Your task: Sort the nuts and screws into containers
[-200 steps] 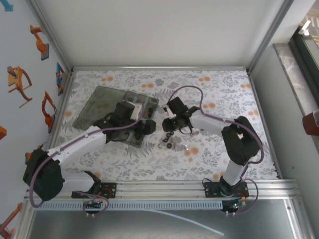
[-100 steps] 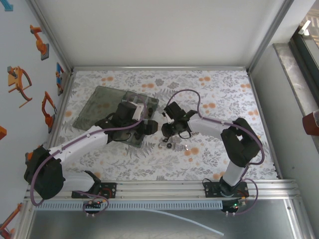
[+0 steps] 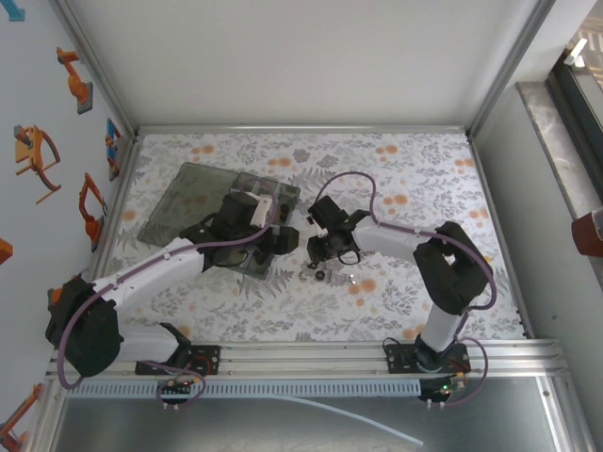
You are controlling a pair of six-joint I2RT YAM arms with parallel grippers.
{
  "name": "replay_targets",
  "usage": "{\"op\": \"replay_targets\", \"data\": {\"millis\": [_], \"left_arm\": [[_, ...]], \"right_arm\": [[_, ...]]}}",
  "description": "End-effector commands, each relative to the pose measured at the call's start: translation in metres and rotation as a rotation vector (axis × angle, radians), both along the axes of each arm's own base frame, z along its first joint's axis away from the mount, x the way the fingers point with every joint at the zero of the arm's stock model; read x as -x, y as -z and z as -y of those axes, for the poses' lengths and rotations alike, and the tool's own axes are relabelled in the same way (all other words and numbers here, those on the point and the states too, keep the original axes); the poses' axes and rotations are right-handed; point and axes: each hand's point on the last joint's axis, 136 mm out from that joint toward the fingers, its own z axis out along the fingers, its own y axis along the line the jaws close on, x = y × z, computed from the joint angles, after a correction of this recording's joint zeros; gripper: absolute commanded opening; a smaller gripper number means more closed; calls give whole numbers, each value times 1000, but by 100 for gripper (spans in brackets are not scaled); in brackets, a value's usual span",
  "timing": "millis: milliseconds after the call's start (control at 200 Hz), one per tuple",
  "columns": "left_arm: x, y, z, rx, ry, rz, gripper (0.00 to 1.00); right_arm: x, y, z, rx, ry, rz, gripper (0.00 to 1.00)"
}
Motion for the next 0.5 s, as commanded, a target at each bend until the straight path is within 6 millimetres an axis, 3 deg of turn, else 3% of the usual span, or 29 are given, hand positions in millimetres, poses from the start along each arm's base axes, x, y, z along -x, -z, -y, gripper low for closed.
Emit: {"op": "replay_targets", "data": {"millis": [0, 496], "left_arm": [[-3, -14, 7, 30, 14, 29, 97], [-5, -15, 10, 35, 20, 33, 97]], "right_arm": [[0, 1, -4, 24, -16, 3, 34], [-2, 5, -4, 81, -36, -3, 34]]}}
